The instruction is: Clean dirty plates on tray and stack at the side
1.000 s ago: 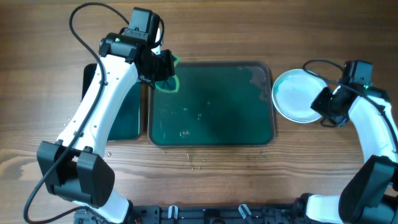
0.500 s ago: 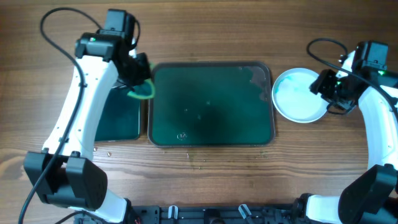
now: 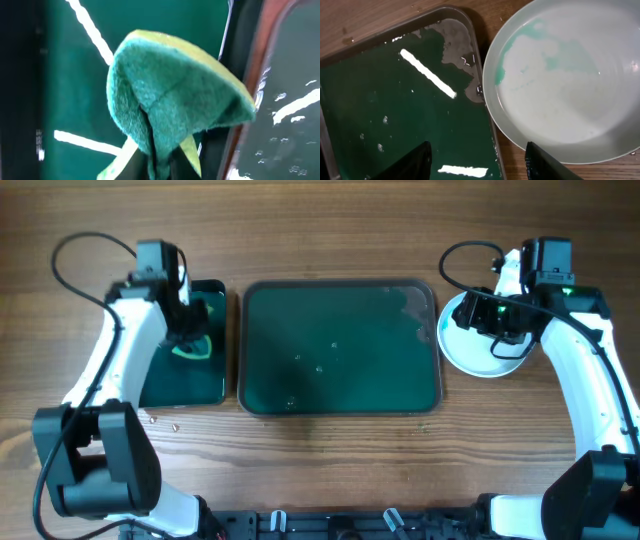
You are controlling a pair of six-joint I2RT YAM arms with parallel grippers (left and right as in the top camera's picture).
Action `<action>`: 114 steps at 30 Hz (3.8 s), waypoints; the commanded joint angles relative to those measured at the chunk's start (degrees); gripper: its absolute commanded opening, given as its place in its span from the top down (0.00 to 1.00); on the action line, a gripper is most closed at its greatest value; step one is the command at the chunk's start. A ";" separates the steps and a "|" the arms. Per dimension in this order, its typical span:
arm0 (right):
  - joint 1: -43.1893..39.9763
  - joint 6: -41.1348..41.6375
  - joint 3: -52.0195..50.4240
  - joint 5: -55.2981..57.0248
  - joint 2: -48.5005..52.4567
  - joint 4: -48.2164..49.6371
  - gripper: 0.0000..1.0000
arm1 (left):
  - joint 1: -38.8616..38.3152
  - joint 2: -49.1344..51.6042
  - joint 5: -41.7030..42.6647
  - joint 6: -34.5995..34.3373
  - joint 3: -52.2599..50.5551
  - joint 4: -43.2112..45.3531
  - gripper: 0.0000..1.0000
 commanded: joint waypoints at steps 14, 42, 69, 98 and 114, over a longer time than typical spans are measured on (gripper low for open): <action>0.13 -4.98 1.40 -1.81 -7.96 -2.86 0.34 | 0.07 -8.83 1.09 -2.64 5.31 -4.81 0.00; 0.13 -8.20 4.85 -1.57 -47.63 -19.15 0.00 | 0.04 -16.31 1.81 -5.16 7.08 -5.97 0.00; 6.91 -13.90 -48.24 -2.21 -77.59 43.47 0.00 | 0.04 -16.31 1.81 -5.16 7.08 -5.97 0.00; 8.66 -14.58 -69.72 -1.95 -88.39 51.67 0.00 | 0.04 -16.31 1.81 -5.16 7.08 -5.97 0.00; 8.66 -14.56 -69.72 -1.95 -88.08 51.71 0.00 | 0.04 -16.31 1.79 -5.16 7.08 -5.97 0.00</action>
